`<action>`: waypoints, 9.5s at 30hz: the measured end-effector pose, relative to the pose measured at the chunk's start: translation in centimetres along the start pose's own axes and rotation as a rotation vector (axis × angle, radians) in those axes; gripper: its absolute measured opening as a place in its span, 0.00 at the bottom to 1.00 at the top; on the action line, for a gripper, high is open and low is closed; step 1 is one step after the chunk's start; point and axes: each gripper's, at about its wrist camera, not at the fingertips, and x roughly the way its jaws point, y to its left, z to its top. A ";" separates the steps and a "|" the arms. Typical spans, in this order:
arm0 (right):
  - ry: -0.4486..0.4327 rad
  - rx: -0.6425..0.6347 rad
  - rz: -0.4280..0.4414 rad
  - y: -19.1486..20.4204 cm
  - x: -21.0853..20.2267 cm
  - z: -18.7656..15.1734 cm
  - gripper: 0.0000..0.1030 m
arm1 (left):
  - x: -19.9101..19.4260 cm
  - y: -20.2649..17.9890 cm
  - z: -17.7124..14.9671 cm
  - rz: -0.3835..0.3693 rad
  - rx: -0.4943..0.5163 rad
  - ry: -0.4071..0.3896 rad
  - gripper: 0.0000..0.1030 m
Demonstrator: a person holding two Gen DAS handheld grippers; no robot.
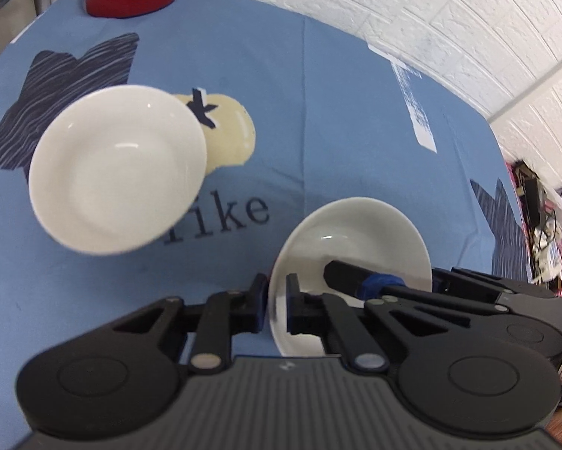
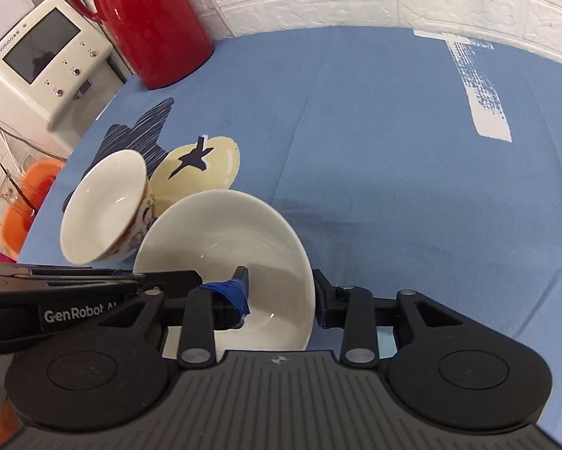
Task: Organize plates and bowls
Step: 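Lift the red bowl with both grippers and carry it toward the stack, then lower the red bowl into the white bowl stack and open both grippers, then move both grippers to the small white bowl with red band, then grasp the small white bowl rim with both grippers, then carry the small bowl with both grippers and lower it into the red bowl, then open both grippers to release the small bowl, then grasp the rim of the nested bowl stack with both grippers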
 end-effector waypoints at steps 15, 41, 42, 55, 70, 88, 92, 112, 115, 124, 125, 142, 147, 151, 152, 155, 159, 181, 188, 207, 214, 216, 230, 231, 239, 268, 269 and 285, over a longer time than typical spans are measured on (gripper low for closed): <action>0.014 0.160 0.029 1.5 -7.5 -7.1 0.26 | -9.3 -3.3 -8.2 -0.083 0.124 -0.005 0.00; 0.008 0.219 -0.102 5.9 -16.5 -27.1 0.26 | -10.4 -3.1 -27.6 -0.134 0.169 0.178 0.00; 0.008 0.218 -0.100 5.7 -16.4 -27.2 0.26 | -10.1 -3.3 -27.5 -0.133 0.180 0.178 0.00; -0.044 0.270 -0.094 2.8 -16.9 -27.2 0.27 | -9.5 -4.5 -26.9 -0.137 0.267 0.173 0.00; -0.175 0.279 -0.267 4.7 -18.5 -19.2 0.29 | -18.8 5.7 -14.6 0.028 0.173 -0.208 0.69; 0.039 0.046 -0.111 10.1 4.0 5.7 0.30 | -2.3 14.4 6.4 0.086 -0.030 -0.037 0.69; 0.051 0.060 -0.125 10.1 6.7 6.7 0.30 | -0.5 14.7 6.8 0.085 -0.025 -0.016 0.56; 0.039 0.074 0.054 11.2 4.5 3.9 0.16 | -5.8 10.7 1.9 -0.006 0.031 -0.001 0.00; 0.021 0.054 0.032 11.4 1.2 1.8 0.17 | -8.6 8.1 -1.3 -0.039 0.073 -0.017 0.00; -0.055 0.083 -0.020 9.5 -11.2 -8.7 0.20 | -15.3 -0.7 -13.2 -0.095 0.227 -0.080 0.00; -0.066 0.092 -0.023 9.3 -12.4 -10.0 0.21 | -15.7 -1.4 -14.5 -0.102 0.243 -0.083 0.00; -0.114 0.197 -0.074 5.1 -19.0 -27.6 0.22 | -13.2 -6.4 -29.7 -0.097 0.412 -0.001 0.00; -0.137 0.211 -0.042 4.5 -18.7 -28.7 0.22 | -13.5 -6.7 -30.5 -0.073 0.428 -0.044 0.00; -0.158 0.192 -0.032 4.3 -18.8 -29.1 0.22 | -13.5 -6.8 -30.9 -0.071 0.426 -0.070 0.01; -0.162 0.196 -0.027 4.2 -18.8 -29.2 0.22 | -13.5 -6.8 -30.9 -0.074 0.423 -0.069 0.01; -0.153 0.201 -0.022 4.0 -18.7 -29.0 0.21 | -13.5 -6.6 -30.8 -0.087 0.412 -0.063 0.01; -0.144 0.191 -0.030 4.2 -18.7 -28.8 0.22 | -13.4 -6.2 -30.7 -0.108 0.405 -0.059 0.02; -0.133 0.227 -0.016 3.7 -18.4 -28.8 0.21 | -13.2 -5.1 -30.3 -0.173 0.397 -0.038 0.13; -0.140 0.247 -0.001 3.6 -18.7 -28.9 0.21 | -13.3 -5.2 -30.3 -0.180 0.399 -0.028 0.29; -0.210 0.284 -0.048 2.3 -20.2 -28.4 0.22 | -15.9 -3.4 -29.4 -0.160 0.378 -0.105 0.60; -0.239 0.304 -0.091 1.6 -20.5 -29.1 0.23 | -15.5 -2.9 -29.3 -0.140 0.367 -0.120 0.60; -0.253 0.314 -0.146 1.6 -20.8 -29.1 0.23 | -15.7 -2.8 -29.2 -0.127 0.365 -0.145 0.60; -0.332 0.216 -0.206 2.7 -24.4 -31.7 0.23 | -16.4 -0.5 -28.4 -0.069 0.475 -0.102 0.61; -0.304 0.212 -0.218 2.8 -24.6 -32.0 0.24 | -16.3 -0.2 -28.1 -0.072 0.484 -0.083 0.61; -0.175 0.237 -0.136 1.6 -23.7 -33.4 0.24 | -13.3 -0.5 -25.6 -0.064 0.536 0.072 0.61; -0.001 0.337 -0.127 -0.2 -17.9 -31.5 0.26 | -9.2 -1.3 -25.1 -0.126 0.621 0.153 0.65; -0.005 0.334 -0.120 -0.3 -17.9 -31.6 0.27 | -9.1 -1.3 -24.9 -0.131 0.622 0.160 0.65; -0.016 0.436 -0.103 -0.8 -17.9 -32.4 0.33 | -8.8 -0.4 -24.7 -0.187 0.531 0.205 0.49</action>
